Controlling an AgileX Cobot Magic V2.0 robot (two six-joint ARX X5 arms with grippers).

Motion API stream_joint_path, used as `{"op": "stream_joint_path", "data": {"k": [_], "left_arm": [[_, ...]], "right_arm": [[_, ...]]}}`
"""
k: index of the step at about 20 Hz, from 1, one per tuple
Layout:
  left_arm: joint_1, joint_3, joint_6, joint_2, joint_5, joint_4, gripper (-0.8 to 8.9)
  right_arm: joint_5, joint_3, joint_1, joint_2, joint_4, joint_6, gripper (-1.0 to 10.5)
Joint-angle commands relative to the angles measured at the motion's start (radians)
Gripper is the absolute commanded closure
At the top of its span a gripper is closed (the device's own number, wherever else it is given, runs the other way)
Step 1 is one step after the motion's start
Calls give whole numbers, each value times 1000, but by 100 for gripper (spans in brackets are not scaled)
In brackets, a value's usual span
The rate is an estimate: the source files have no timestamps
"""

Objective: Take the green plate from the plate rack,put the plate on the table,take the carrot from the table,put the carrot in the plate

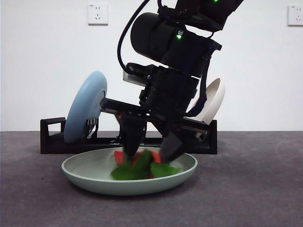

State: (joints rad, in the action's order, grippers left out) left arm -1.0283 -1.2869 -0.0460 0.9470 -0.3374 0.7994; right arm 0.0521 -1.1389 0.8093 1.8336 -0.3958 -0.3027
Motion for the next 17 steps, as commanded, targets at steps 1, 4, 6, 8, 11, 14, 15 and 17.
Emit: {"op": "stream_joint_path", "data": {"k": [1,4,6,8,11,14,15,17], "left_arm": [[-1,3,-7,-2,-2,-5,345],[-1,3,-8,-2,-2,-5,345],[-1,3,-8,-2,-1,-3,345],[-1,3,-12,-2,0,9,346],[-1,3,-35,-2,3,42,346],[-1,3,-66,-2,40,91,347],[-1,3,-80,-2,68,100,350],[-2,3,-114,-2,120,116,419]], "right_arm": [[-8,1,5,-40,5,5,361],[-11,1,5,-154,-11,5,362],[-37,1,5,-268,-100,5,362],[-32,0,5,-390,-228,6,375],[-25,0,5,-585,-444,36,384],[-21,0,5,-774,-627,46,384],[-2,0,5,-818,-665,46,385],[62,0,5,-884,-719,45,431]]}}
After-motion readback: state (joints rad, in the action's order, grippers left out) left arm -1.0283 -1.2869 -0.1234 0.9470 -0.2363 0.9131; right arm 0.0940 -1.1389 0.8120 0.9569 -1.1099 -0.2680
